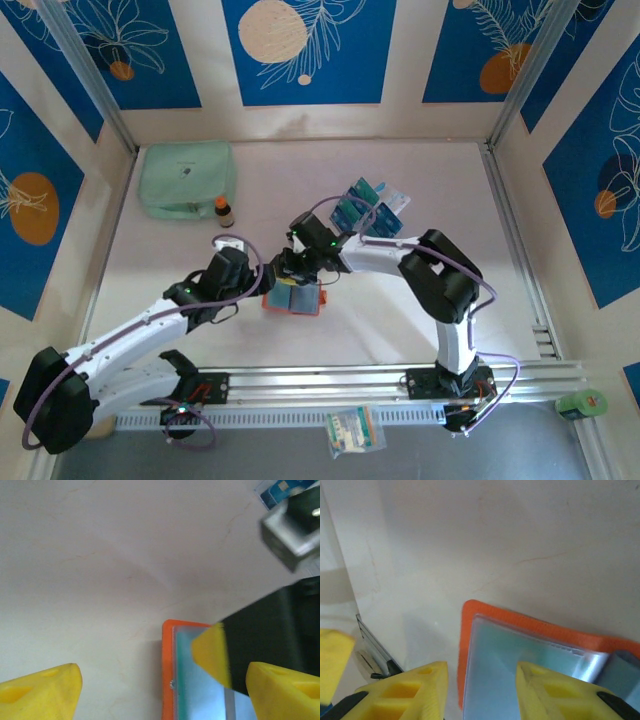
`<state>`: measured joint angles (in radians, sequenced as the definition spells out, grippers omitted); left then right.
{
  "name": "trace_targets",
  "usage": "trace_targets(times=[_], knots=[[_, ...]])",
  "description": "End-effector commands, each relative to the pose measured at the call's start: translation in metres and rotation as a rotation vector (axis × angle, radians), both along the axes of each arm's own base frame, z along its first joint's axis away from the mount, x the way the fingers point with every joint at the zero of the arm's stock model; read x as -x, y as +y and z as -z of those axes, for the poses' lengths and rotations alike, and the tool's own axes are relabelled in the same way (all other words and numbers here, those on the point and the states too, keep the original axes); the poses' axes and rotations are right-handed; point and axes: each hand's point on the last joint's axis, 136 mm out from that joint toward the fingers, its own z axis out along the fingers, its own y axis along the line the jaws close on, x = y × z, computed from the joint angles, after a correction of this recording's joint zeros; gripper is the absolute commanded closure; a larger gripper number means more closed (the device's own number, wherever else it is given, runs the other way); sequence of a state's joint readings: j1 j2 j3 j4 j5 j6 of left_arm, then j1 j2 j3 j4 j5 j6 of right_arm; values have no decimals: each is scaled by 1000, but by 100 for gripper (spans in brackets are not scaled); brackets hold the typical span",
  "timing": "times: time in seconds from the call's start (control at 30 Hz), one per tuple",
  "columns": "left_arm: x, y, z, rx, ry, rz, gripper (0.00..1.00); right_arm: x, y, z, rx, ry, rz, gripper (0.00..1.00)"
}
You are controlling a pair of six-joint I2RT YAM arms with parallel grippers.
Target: Put the credit cards into the card holder
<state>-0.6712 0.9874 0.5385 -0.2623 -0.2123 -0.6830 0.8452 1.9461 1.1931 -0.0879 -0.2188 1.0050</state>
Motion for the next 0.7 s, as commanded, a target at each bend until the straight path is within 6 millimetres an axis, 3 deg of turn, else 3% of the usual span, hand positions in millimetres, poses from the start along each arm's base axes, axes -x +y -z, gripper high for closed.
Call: trace_targets(times=[0.0,0.67], knots=[[1,-4,2,36,4,17,15,2,9,-5,-21,27,-1,59],[9,-10,64,-20,147,57,16,-15,-16,-23,-53,6,79,59]])
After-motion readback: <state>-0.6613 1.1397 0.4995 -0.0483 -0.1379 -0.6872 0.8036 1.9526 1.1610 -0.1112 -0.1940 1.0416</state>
